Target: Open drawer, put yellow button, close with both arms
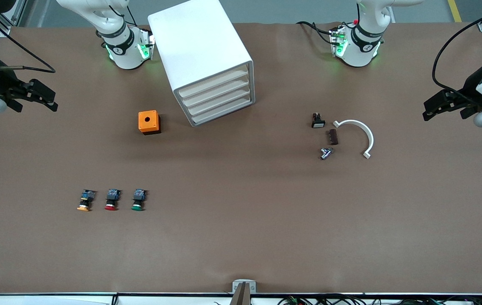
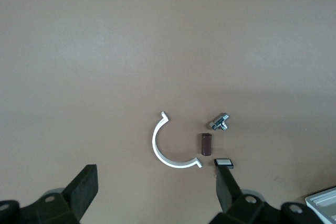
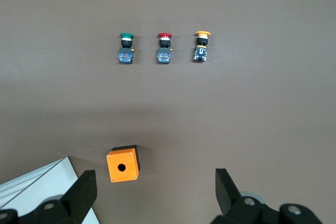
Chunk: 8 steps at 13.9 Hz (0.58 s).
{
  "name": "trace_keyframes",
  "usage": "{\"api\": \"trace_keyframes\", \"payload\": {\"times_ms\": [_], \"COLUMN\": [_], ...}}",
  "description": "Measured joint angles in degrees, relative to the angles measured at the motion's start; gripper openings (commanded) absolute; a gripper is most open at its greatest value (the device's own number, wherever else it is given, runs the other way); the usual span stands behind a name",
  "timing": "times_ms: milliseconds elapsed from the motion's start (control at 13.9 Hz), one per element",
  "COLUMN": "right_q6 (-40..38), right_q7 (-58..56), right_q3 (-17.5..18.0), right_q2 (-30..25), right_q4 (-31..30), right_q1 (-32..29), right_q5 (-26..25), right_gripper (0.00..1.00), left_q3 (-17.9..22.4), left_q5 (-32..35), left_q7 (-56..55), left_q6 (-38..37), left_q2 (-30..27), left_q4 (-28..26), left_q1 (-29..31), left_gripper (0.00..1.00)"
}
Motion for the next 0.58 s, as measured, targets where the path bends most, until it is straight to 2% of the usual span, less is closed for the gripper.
{"api": "trace_keyframes", "payload": {"times_ms": [431, 575], "right_q6": [0.0, 0.0], "right_q7": [0.0, 0.0], "right_q3": [-0.1, -0.1], "right_q2": [0.0, 0.0], "right_q4": [0.0, 0.0], "right_q1": [0.0, 0.0], "right_q5": [0.0, 0.0], "right_gripper": [1.00, 1.00], "left_q3": [0.1, 0.4], "left_q5": [-0.2, -2.8], "left_q7": [0.0, 0.0], "left_q6": [-0.6, -0.9], "left_q2": [0.0, 0.0], "left_q4": [0.0, 0.0], "left_q1": [0.3, 0.7], "left_gripper": [0.99, 0.99]}}
